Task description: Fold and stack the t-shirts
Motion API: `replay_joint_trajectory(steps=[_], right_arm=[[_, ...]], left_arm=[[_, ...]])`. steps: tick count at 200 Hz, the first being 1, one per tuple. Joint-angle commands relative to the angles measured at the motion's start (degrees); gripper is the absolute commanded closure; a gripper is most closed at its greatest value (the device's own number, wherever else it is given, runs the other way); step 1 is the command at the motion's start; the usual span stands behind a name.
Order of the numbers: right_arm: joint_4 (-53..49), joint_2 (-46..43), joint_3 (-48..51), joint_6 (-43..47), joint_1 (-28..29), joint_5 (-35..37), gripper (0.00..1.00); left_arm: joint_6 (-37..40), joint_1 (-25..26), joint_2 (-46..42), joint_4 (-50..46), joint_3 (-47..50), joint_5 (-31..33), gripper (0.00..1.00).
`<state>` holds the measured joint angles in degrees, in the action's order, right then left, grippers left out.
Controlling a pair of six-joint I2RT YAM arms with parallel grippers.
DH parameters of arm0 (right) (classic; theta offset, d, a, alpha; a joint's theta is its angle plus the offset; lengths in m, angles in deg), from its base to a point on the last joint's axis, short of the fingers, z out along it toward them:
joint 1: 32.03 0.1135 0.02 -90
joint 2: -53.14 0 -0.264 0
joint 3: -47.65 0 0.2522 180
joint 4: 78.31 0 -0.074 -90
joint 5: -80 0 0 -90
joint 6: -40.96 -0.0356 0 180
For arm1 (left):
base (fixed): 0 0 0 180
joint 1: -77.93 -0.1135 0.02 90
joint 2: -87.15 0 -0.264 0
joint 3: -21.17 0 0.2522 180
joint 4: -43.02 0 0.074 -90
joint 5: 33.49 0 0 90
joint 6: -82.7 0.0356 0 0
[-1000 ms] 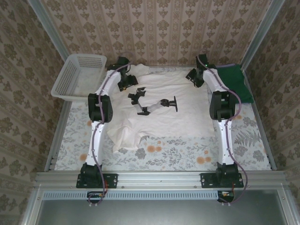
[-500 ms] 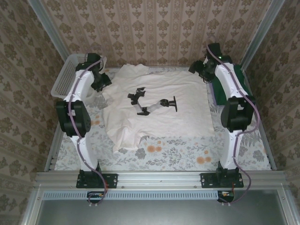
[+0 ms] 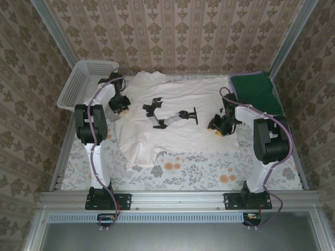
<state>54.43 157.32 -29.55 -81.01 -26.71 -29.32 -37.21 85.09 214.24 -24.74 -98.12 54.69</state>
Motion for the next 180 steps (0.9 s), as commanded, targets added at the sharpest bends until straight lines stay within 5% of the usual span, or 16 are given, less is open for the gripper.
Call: replay_joint_trajectory(steps=[1,126,180], right_arm=[[5.4,-3.2,3.3,-2.5,-0.5,2.1,0.60],[4.7,-2.7,3.6,-2.1,-11.0,0.4,0.59],[7.6,-5.5,4.1,-4.1,-10.5,-5.9,0.45]], left_arm=[[1.2,1.0,3.0,-1.6,-1.6,1.4,0.86],[-6.6,6.3,9.4,1.3,-5.7,-2.4,0.75],[-6.2,6.3,1.1,-1.7,-4.9,-0.8,0.37]])
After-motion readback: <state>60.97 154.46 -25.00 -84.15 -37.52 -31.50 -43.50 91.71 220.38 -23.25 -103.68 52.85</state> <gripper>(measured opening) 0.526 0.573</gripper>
